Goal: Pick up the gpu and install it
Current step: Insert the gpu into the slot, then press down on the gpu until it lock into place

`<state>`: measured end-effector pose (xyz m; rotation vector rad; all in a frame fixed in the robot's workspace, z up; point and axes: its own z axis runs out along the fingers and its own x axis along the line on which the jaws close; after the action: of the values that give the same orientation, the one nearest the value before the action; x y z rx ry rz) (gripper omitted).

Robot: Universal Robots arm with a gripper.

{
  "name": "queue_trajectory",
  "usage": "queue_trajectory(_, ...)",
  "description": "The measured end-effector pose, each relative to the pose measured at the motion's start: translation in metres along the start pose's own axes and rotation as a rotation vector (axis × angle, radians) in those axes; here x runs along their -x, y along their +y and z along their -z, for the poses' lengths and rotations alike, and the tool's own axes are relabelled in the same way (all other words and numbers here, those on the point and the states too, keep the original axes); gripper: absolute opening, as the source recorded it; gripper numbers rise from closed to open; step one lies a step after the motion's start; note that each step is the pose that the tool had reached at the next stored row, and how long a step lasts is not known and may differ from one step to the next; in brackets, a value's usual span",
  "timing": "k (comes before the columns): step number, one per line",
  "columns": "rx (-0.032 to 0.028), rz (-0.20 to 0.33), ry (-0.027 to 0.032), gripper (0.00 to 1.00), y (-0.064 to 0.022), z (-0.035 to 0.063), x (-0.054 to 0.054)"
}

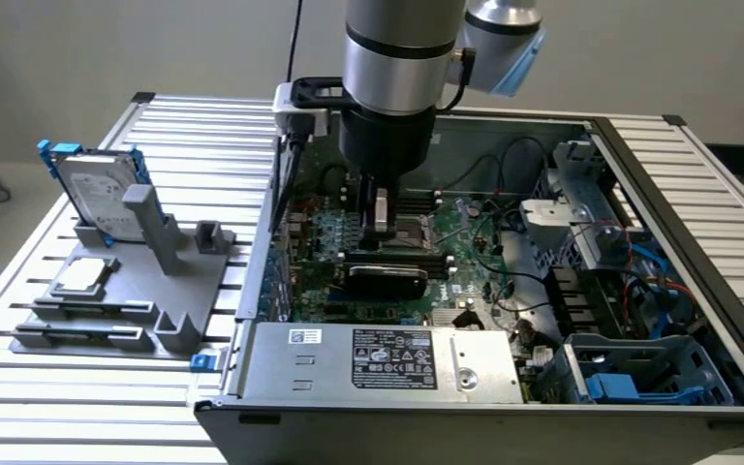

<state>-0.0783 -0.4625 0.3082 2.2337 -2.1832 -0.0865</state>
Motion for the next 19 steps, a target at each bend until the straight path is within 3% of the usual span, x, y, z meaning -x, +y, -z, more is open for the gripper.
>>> queue_trajectory(1,0.0,0.0,0.0,0.2,0.0,0.0,0.0)
queue_trajectory(3,0.0,0.0,0.0,0.11,0.0,0.0,0.0)
queue_trajectory(19,0.0,0.0,0.0001,0.11,0.0,0.0,0.0)
